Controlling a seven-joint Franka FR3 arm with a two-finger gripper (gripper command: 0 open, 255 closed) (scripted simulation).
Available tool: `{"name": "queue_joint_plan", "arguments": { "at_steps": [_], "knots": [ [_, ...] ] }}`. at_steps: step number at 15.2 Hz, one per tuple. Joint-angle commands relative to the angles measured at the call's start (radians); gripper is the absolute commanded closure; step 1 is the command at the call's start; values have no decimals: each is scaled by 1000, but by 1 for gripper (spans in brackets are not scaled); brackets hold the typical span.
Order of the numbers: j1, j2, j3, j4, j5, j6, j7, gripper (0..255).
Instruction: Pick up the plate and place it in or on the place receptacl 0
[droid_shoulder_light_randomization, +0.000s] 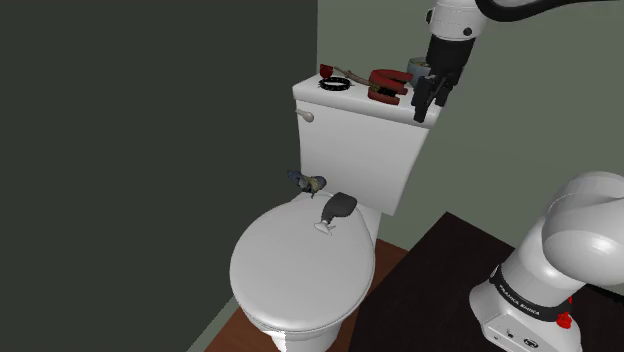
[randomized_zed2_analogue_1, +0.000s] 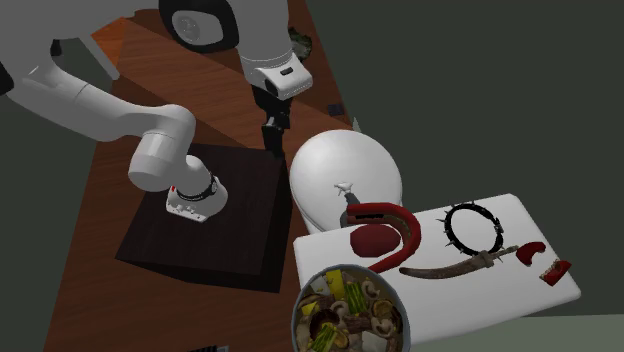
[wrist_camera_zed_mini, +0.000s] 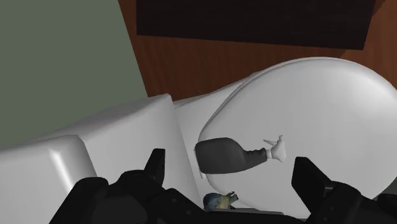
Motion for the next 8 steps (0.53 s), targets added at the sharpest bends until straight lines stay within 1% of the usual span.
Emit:
{"name": "queue_joint_plan", "arguments": {
  "at_steps": [1,8],
  "knots": [
    [0,0,0,0,0,0,0,0],
    [-25,266,-100,213,-10,51,-106,0]
  ]
}}
